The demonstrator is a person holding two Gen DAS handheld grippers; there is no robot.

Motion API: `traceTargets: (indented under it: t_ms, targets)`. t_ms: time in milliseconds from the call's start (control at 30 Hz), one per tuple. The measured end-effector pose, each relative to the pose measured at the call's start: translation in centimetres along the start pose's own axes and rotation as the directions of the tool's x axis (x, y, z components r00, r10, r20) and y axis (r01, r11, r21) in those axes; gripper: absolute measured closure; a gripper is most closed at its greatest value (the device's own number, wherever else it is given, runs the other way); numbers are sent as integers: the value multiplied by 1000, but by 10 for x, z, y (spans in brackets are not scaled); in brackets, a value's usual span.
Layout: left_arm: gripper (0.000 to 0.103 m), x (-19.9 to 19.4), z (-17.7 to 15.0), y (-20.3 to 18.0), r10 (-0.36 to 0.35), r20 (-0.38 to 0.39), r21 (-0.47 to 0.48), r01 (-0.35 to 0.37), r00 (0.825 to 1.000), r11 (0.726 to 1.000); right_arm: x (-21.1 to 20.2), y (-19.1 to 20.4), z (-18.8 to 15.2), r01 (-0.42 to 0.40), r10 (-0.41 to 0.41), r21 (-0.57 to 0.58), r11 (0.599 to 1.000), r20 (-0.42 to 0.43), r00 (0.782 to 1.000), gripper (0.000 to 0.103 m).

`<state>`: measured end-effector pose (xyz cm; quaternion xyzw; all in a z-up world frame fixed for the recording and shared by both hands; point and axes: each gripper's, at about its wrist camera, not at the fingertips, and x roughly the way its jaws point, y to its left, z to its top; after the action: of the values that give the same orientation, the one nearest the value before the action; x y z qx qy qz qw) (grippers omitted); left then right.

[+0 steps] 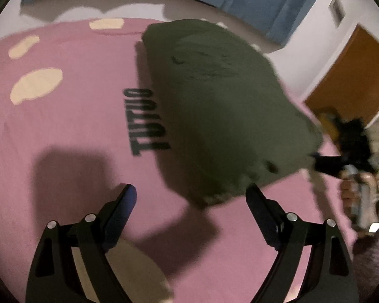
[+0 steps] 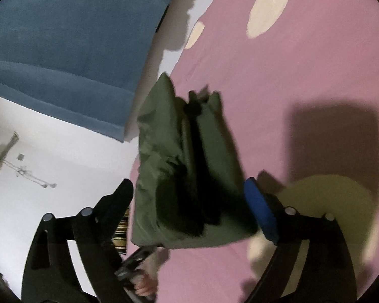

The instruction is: Fold small clothes

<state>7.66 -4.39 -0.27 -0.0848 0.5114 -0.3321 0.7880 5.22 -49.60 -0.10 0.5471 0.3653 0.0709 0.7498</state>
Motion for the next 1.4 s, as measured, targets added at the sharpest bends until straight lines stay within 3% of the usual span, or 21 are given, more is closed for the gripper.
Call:
traceTargets:
  t_ms: [133, 200, 333, 500, 667, 700, 733, 767, 833, 900, 1033, 1400]
  targets:
    - [16, -19, 2, 15, -166, 34, -117, 169, 985, 979, -10, -5, -3, 10, -10, 3, 1000, -7, 1000, 11]
    - [16, -21, 9, 21, -210, 51, -162, 216, 976, 963, -6, -5, -4, 2, -2, -1, 1000, -21, 1000, 11]
    - [16, -11, 24, 30, -244, 67, -235, 253, 967, 938, 13, 1, -5, -3, 2, -19, 1000, -60, 998, 11]
    - [16, 18, 35, 25, -318, 6, -313, 303, 948, 900, 34, 9, -4, 26, -30, -51, 998, -92, 995, 11]
    - [14, 40, 39, 13, -306, -40, -307, 279, 951, 910, 52, 20, -7, 50, -67, -113, 992, -151, 986, 11]
    - [15, 41, 39, 13, -309, -47, -315, 279, 950, 907, 56, 22, -8, 58, -78, -129, 990, -160, 984, 17]
    - [16, 45, 40, 13, -314, -49, -325, 282, 948, 903, 60, 24, -10, 67, -91, -142, 988, -172, 981, 37]
    - [23, 45, 41, 12, -306, -46, -319, 276, 951, 907, 64, 24, -11, 89, -117, -153, 984, -184, 976, 45]
    - [33, 44, 41, 1, -245, -68, -255, 221, 967, 941, 68, 22, -13, 112, -147, -172, 979, -203, 968, 61]
    - [36, 44, 39, -7, -196, -75, -212, 176, 978, 961, 66, 18, -13, 94, -129, -167, 981, -212, 969, 65]
    - [38, 45, 40, -16, -164, -83, -177, 148, 983, 973, 65, 7, -13, 57, -87, -140, 989, -221, 971, 68]
    - [38, 41, 43, -9, -167, -72, -154, 155, 983, 976, 67, 2, -11, 31, -60, -136, 990, -220, 974, 69]
